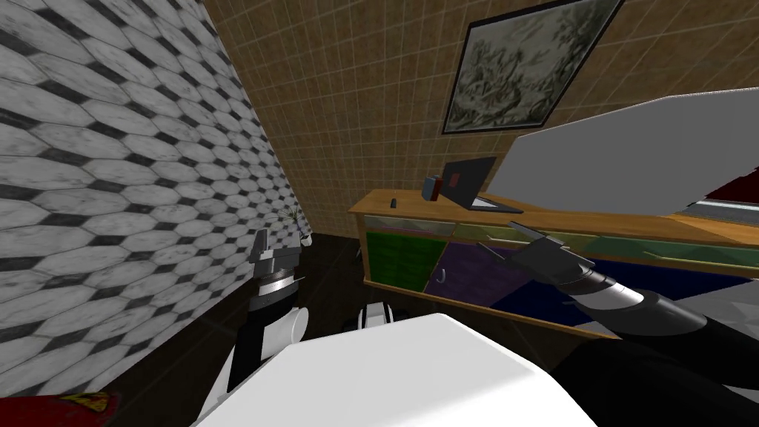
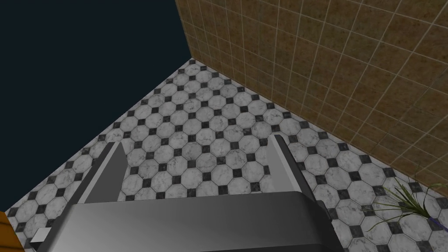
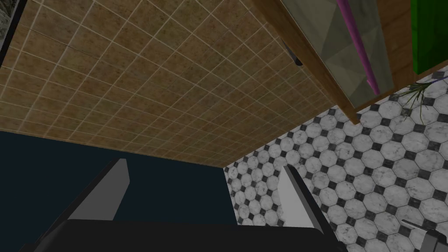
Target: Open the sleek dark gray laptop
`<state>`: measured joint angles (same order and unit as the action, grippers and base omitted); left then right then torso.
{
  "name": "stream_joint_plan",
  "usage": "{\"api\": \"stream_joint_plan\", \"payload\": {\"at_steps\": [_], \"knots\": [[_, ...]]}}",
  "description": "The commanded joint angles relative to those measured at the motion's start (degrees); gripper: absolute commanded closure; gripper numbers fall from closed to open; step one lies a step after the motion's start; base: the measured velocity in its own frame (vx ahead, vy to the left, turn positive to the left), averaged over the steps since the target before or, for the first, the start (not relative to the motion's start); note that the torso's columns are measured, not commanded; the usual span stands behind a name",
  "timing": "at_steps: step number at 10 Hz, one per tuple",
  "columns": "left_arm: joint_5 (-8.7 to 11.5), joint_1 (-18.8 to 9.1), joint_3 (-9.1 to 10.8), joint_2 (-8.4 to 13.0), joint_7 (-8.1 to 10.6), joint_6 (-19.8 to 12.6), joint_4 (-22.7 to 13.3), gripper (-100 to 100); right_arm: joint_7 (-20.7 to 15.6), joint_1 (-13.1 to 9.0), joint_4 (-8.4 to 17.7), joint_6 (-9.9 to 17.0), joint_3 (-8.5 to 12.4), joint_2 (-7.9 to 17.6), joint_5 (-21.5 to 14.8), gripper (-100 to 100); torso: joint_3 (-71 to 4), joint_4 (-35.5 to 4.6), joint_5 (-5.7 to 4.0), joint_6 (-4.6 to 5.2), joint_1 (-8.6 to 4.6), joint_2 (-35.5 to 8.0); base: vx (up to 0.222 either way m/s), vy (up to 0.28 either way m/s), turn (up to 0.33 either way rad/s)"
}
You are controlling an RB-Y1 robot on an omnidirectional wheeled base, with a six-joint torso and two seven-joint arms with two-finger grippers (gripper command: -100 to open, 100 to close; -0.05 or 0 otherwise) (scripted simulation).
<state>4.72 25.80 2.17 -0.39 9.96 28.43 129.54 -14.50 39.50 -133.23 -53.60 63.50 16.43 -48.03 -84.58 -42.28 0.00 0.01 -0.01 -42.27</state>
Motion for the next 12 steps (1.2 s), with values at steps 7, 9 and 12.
{"api": "stream_joint_plan", "payload": {"at_steps": [7, 9, 12], "knots": [[0.0, 0.01, 0.01, 0.0, 0.0, 0.0, 0.0, 0, -4.43, 5.28, 0.47, -3.01, 13.58, 3.87, -14.15, -100, 0.01, -0.01, -0.02, 0.04, -0.04, -0.01, 0.001, -0.025, 0.201], [0.0, 0.01, 0.01, 0.0, 0.0, 0.0, 0.0, 0, -5.43, 6.66, 0.77, -3.57, 16.83, 4.83, -17.51, -100, 0.0, 0.0, -0.01, 0.03, -0.01, 0.01, 0.006, -0.04, 0.213], [0.0, 0.01, 0.01, 0.0, 0.0, 0.0, 0.0, 0, -6.38, 8.08, 1.12, -4.07, 21.12, 5.79, -22.05, -100, 0.04, -0.02, 0.01, 0.03, 0.08, -0.04, -0.001, -0.026, 0.137]]}}
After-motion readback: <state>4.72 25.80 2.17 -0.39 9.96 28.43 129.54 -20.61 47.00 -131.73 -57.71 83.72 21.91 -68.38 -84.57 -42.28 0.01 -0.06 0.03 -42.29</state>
